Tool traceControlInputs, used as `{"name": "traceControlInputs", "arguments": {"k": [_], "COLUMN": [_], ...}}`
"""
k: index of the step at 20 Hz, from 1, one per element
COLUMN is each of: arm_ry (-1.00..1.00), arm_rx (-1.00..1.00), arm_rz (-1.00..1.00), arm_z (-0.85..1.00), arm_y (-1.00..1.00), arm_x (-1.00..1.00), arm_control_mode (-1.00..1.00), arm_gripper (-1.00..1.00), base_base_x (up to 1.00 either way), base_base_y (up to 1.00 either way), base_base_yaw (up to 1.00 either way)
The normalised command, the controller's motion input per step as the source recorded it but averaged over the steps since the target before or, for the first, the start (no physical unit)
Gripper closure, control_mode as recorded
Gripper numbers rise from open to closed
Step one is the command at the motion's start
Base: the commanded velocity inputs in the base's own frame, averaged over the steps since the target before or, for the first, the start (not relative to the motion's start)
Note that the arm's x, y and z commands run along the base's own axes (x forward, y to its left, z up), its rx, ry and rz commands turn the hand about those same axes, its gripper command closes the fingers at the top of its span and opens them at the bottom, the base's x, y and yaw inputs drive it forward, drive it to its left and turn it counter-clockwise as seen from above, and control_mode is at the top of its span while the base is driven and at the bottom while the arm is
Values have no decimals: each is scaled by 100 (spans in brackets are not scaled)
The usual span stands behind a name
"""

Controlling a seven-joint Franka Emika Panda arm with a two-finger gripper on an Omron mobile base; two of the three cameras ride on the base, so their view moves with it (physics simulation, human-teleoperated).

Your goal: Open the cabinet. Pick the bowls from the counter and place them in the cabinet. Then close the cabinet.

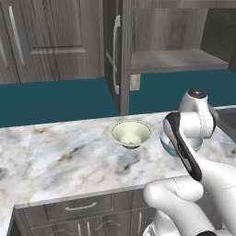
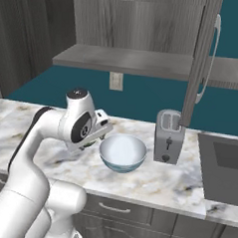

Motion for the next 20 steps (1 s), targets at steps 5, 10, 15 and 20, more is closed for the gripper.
{"name": "traceControlInputs", "arguments": {"k": [5,10,15,20], "arm_ry": [1,0,0,0], "arm_rx": [0,0,0,0], "arm_rz": [0,0,0,0], "arm_z": [-38,-51,-31,-21], "arm_y": [0,0,0,0], "arm_x": [28,16,17,23], "arm_control_mode": [-100,-100,-100,-100], "arm_gripper": [-100,-100,-100,-100], "base_base_x": [0,0,0,0], "base_base_y": [0,0,0,0], "base_base_yaw": [0,0,0,0]}}
